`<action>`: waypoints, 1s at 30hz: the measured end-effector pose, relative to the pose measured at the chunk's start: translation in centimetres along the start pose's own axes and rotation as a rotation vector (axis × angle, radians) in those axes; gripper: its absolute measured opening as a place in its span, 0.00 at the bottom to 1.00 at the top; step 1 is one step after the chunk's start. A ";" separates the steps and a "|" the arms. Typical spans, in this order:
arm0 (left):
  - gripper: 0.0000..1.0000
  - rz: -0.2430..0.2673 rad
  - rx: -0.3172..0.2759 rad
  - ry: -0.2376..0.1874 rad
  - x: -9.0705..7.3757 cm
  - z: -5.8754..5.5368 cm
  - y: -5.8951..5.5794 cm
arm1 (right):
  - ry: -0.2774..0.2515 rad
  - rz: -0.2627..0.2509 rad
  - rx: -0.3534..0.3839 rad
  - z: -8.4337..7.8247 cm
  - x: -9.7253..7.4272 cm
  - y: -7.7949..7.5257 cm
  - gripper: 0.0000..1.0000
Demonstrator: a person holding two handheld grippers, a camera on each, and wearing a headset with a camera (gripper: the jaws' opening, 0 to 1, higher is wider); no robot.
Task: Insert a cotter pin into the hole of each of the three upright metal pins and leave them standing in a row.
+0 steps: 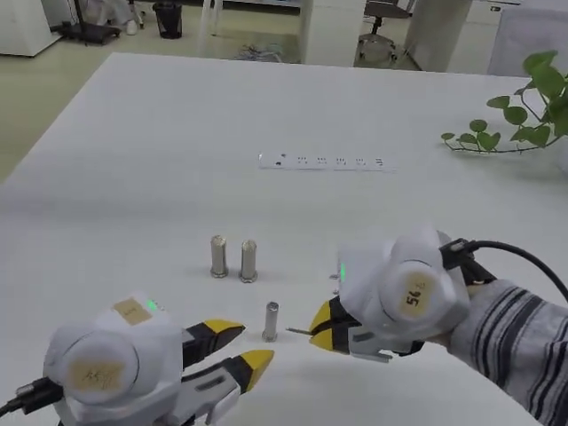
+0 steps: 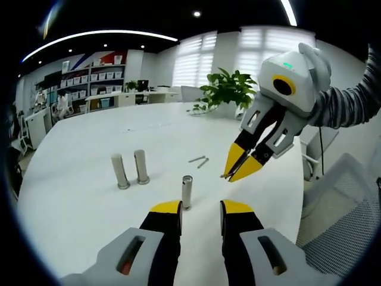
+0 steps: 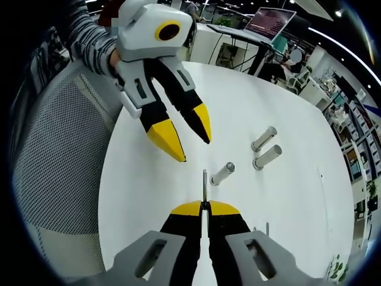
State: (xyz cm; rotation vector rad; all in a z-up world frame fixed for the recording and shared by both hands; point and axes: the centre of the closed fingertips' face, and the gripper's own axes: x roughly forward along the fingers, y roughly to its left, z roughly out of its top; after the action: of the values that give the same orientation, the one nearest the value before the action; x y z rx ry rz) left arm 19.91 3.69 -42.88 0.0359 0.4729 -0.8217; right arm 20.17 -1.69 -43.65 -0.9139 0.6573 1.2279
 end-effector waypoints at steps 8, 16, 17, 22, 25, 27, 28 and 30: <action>0.22 0.047 -0.029 -0.015 1.6 0.4 1.1 | 0.025 -0.032 0.071 -0.8 0.7 -1.7 0.00; 0.21 0.058 -0.058 -0.004 3.3 0.1 1.5 | 0.042 -0.033 0.089 -1.1 1.8 -2.4 0.00; 0.21 0.060 -0.063 0.001 3.6 -0.1 1.6 | 0.044 -0.029 0.089 -1.2 2.0 -2.4 0.00; 0.19 0.063 -0.064 0.014 4.5 -0.5 1.6 | 0.049 -0.013 0.087 -1.4 2.6 -2.5 0.00; 0.18 0.066 -0.063 0.028 5.1 -0.8 1.7 | 0.047 -0.002 0.093 -1.4 2.9 -2.5 0.00; 0.18 0.066 -0.067 0.035 5.5 -1.0 1.8 | 0.047 0.004 0.098 -1.4 3.0 -2.6 0.00; 0.17 0.067 -0.071 0.036 5.6 -1.0 1.8 | 0.044 0.006 0.096 -1.4 3.1 -2.6 0.00; 0.16 0.067 -0.072 0.036 5.9 -1.1 1.8 | 0.043 0.012 0.093 -1.3 3.2 -2.6 0.00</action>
State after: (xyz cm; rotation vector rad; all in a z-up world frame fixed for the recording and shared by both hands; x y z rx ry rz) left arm 24.21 1.09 -46.57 0.0002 0.5322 -0.7392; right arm 23.47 -1.43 -46.37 -0.8614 0.7493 1.1815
